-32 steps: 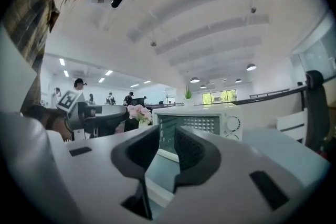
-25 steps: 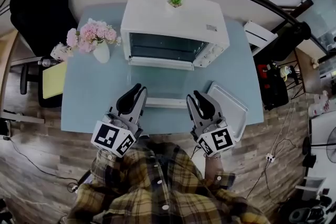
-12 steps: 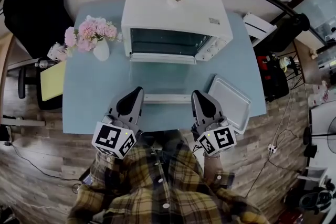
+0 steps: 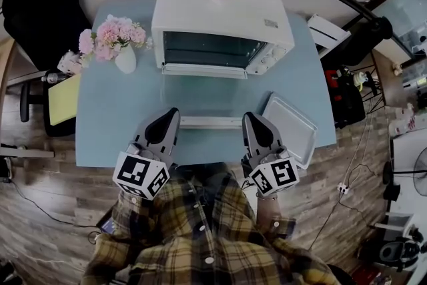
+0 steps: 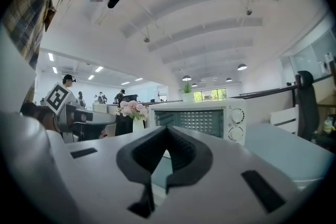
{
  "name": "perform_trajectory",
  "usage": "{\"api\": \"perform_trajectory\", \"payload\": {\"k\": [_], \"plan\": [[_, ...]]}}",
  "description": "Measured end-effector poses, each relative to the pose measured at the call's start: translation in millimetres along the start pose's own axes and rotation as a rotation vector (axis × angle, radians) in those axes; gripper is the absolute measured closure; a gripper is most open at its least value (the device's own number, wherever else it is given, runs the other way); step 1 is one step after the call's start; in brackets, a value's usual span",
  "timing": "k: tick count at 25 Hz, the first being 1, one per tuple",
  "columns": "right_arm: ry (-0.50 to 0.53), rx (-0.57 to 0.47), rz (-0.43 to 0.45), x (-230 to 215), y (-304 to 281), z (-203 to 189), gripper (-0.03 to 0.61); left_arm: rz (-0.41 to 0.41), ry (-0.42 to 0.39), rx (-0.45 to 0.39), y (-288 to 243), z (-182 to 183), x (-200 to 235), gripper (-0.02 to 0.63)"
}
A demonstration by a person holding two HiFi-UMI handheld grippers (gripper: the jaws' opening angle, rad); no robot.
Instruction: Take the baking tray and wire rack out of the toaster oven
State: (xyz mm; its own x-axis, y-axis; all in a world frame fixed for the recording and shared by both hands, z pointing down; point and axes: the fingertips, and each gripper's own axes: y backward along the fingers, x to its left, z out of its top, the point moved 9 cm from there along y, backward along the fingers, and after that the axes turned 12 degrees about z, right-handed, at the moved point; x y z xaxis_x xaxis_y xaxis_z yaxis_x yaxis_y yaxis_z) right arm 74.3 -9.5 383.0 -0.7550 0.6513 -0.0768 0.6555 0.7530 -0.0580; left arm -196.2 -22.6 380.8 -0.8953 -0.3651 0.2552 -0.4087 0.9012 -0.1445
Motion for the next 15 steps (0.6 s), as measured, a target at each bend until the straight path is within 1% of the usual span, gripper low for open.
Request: {"api": "perform_trajectory", "payload": {"k": [5,15], "plan": [[0.001,0.008,-0.008,-3.9,1.1,-0.5,0.575,0.0,0.004,0.009,-2.0,-2.3,-1.0,0.623],[0.003,0.016,0.006,-4.9,-5.2,-3.1,0.575,0.004,0.022,0.02,-3.5,-4.7,3.0,0.623]]}}
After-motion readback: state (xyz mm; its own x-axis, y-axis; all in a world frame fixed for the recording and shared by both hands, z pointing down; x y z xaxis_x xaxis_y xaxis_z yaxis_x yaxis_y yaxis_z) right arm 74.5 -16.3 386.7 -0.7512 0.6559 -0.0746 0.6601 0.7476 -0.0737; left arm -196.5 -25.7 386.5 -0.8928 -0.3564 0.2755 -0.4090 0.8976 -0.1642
